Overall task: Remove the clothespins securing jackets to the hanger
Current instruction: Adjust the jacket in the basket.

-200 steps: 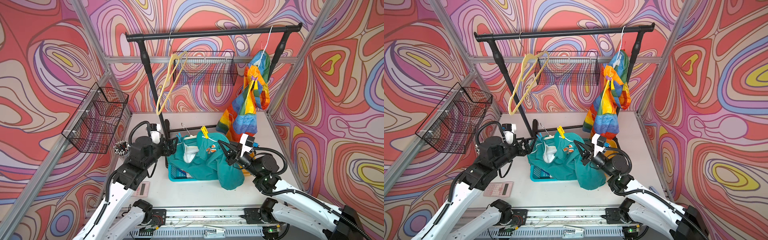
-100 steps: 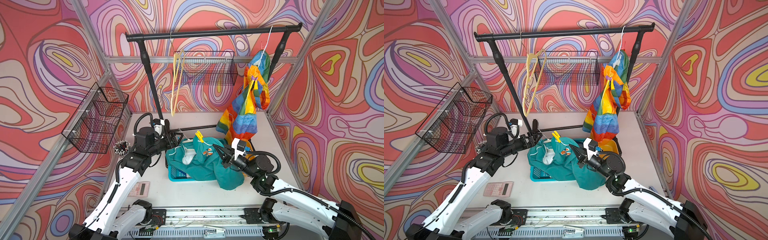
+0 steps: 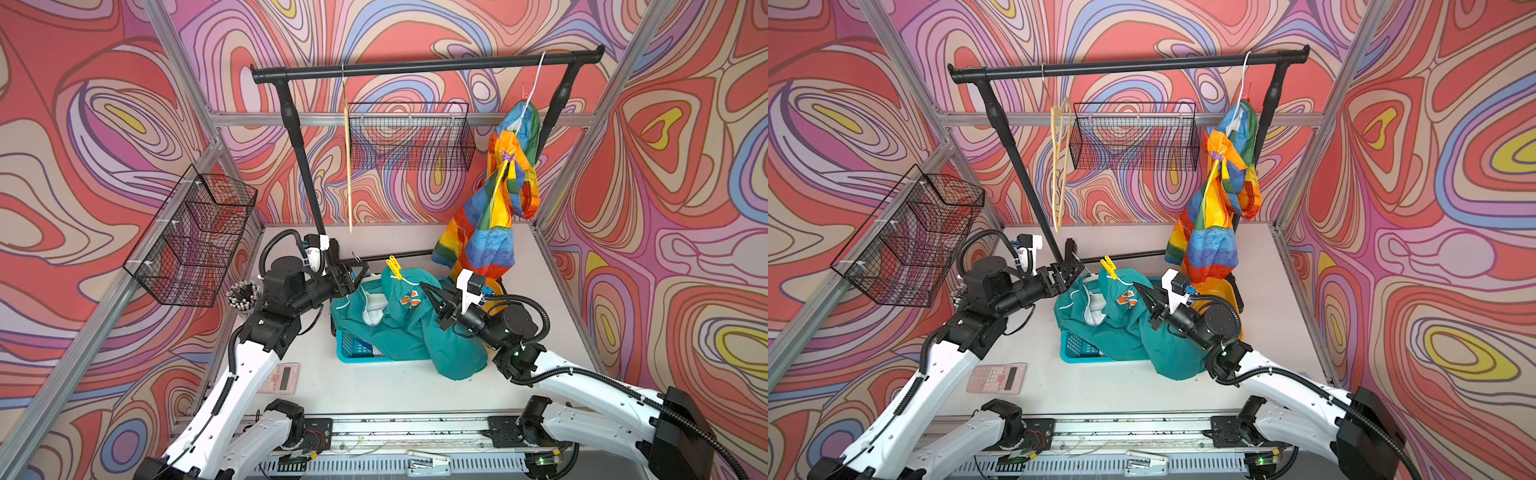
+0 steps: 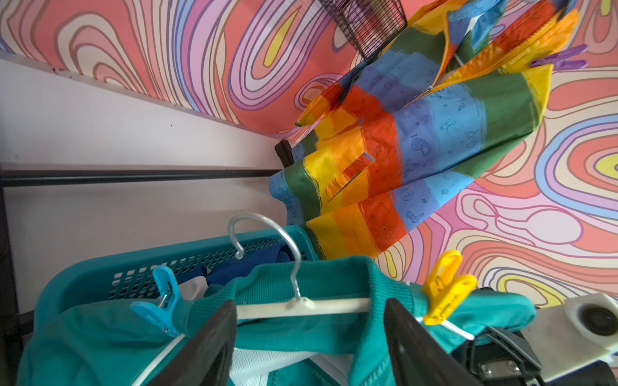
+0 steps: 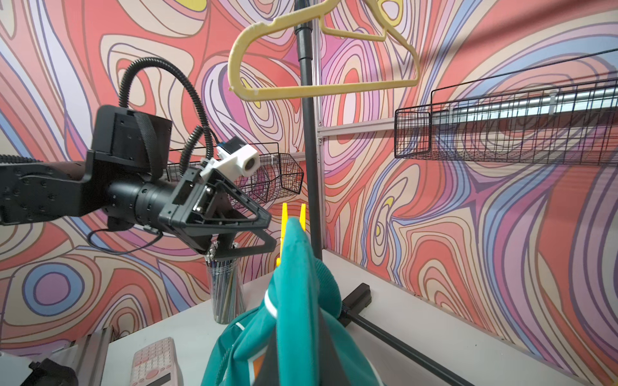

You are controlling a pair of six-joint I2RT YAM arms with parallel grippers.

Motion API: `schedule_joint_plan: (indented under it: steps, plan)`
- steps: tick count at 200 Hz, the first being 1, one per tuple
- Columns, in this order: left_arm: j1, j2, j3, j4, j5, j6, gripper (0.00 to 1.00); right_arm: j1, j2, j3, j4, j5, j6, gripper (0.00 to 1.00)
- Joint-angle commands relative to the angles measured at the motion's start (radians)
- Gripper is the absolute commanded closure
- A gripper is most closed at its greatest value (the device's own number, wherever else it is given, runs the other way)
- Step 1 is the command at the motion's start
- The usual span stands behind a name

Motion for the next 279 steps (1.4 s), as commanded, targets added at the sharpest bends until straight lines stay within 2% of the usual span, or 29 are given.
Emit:
schedule_joint_plan:
  steps: [1, 22, 74, 98, 128, 157, 175, 191, 235, 279]
  plan:
    - [-0.018, 0.046, -0.006, 0.084, 0.026, -0.022, 0.34, 0.010, 0.001, 0.035, 0.080, 0.010, 0.012, 1.00]
    - [-0.038, 0.075, -0.002, 0.120, 0.019, -0.026, 0.43, 0.018, 0.010, 0.039, 0.082, 0.013, 0.014, 1.00]
    - [-0.065, 0.133, 0.032, 0.149, 0.028, -0.019, 0.81, 0.031, 0.040, 0.066, 0.089, 0.010, 0.018, 1.00]
    - [-0.066, 0.133, 0.025, 0.157, 0.009, -0.013, 1.00, 0.032, 0.044, 0.094, 0.035, 0.015, 0.024, 1.00]
    - [-0.065, 0.101, 0.033, 0.129, -0.042, 0.023, 1.00, 0.033, 0.018, 0.135, -0.152, 0.053, 0.027, 1.00]
    - [-0.066, 0.101, 0.056, 0.098, -0.049, 0.049, 1.00, 0.033, -0.047, 0.159, -0.369, 0.104, 0.030, 0.73]
    - [-0.066, 0.106, 0.064, 0.084, -0.056, 0.062, 1.00, 0.033, -0.091, 0.196, -0.563, 0.166, 0.021, 0.50]
    - [-0.066, 0.105, 0.073, 0.060, -0.077, 0.087, 1.00, 0.033, -0.126, 0.237, -0.757, 0.233, 0.013, 0.40]
    - [-0.065, 0.108, 0.135, -0.020, -0.127, 0.152, 1.00, 0.033, -0.235, 0.259, -1.129, 0.268, 0.057, 0.37]
    - [-0.067, 0.131, 0.175, -0.036, -0.133, 0.169, 1.00, 0.032, -0.206, 0.154, -1.224, 0.186, 0.151, 0.36]
